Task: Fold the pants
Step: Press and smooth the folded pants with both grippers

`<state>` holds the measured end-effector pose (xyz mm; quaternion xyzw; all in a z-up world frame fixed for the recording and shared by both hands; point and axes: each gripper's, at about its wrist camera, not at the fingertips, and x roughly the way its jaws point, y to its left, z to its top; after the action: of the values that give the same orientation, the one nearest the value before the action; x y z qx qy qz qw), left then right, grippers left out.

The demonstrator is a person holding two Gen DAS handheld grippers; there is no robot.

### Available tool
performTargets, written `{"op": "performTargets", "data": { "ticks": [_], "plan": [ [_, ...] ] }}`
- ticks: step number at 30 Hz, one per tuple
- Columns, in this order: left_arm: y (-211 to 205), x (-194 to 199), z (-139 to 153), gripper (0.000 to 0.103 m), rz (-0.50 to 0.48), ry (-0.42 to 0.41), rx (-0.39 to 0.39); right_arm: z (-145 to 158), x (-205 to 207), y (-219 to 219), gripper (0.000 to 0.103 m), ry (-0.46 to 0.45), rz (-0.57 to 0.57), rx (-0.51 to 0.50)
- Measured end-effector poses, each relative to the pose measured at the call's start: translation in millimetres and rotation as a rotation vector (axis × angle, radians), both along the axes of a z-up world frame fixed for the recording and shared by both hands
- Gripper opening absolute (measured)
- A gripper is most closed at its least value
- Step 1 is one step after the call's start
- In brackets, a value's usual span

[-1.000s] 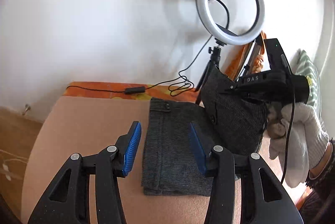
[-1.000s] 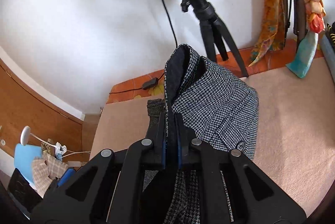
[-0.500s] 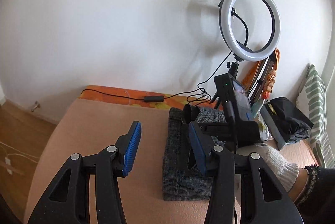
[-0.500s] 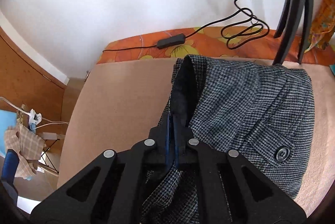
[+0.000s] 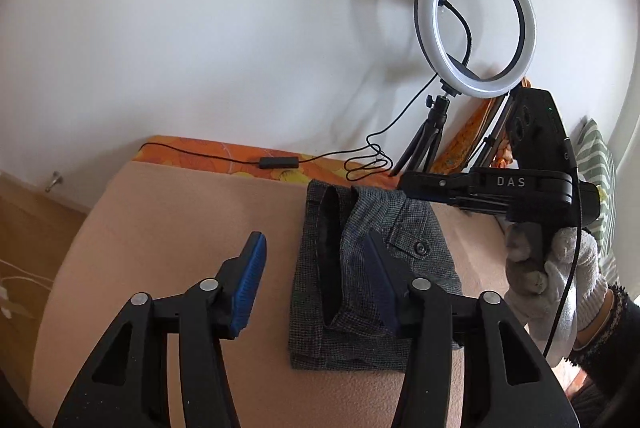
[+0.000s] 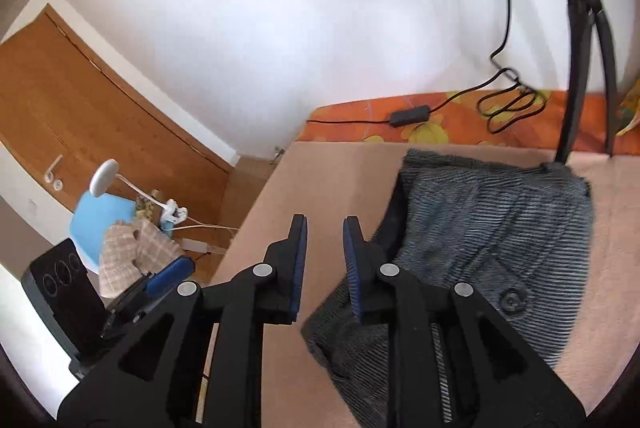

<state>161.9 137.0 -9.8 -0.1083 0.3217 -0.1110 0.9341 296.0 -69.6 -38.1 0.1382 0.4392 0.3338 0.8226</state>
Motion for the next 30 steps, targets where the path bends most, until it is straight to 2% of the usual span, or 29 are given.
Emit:
{"op": "performTargets", "data": {
  "ticks": [1,4,5,7,9,11,12,13,14,16,18,20,21,23,25,30],
  "plan": [
    [-1.7,-0.1,-2.3,0.057,-0.007,0.008,-0.009,-0.6,-3.2,-8.4,0.029,-0.016,-0.017,-0.04],
    [-3.0,1.4,-13.5,0.057,-0.03,0.069,-0.107,-9.3,-8.5,-32.9,0.063,-0.048,-0.084,-0.142],
    [-3.6,1.9,-17.7,0.057,-0.029,0.093,-0.138,-13.6,-9.3,-41.6,0.07,-0.044,-0.1,-0.162],
    [-6.7,2.2,-26.7,0.057,-0.026,0.142,-0.191,-25.2,-5.7,-58.0,0.072,-0.01,-0.128,-0.186],
    [-12.0,2.1,-34.4,0.057,-0.029,0.187,-0.24,-36.3,-0.3,-69.5,0.073,0.018,-0.169,-0.204],
    [-19.2,1.2,-36.5,0.057,-0.027,0.198,-0.263,-37.6,0.2,-79.1,0.073,-0.005,-0.176,-0.177],
    [-25.1,1.4,-35.6,0.057,-0.032,0.195,-0.248,-36.8,0.6,-79.2,0.073,-0.021,-0.171,-0.179],
    [-32.3,1.7,-33.9,0.057,-0.034,0.186,-0.219,-35.7,1.6,-76.8,0.068,-0.04,-0.164,-0.195],
    [-39.1,2.1,-32.5,0.057,-0.035,0.175,-0.194,-34.8,2.7,-71.4,0.055,-0.064,-0.149,-0.21],
    [-51.2,3.3,-30.6,0.057,-0.05,0.154,-0.163,-35.5,8.7,-55.0,0.04,-0.102,-0.111,-0.267],
    [-61.5,7.5,-33.0,0.057,-0.057,0.155,-0.114,-38.3,15.5,-36.1,0.036,-0.139,-0.079,-0.335],
    [-66.7,10.5,-37.5,0.057,-0.048,0.172,-0.056,-40.7,21.6,-18.8,0.035,-0.174,-0.061,-0.407],
    [-63.8,8.9,-38.7,0.057,-0.03,0.177,-0.057,-43.3,26.3,-11.6,0.035,-0.183,-0.05,-0.441],
    [-51.1,5.4,-40.1,0.057,0.007,0.186,-0.106,-49.4,36.6,-2.7,0.036,-0.176,-0.025,-0.468],
    [-37.9,0.5,-42.3,0.057,0.044,0.196,-0.148,-59.4,49.1,4.2,0.036,-0.132,-0.011,-0.487],
    [-16.9,-3.8,-54.3,0.057,0.073,0.241,-0.268,-82.6,61.5,13.4,0.036,-0.068,0.003,-0.516]
  ]
}}
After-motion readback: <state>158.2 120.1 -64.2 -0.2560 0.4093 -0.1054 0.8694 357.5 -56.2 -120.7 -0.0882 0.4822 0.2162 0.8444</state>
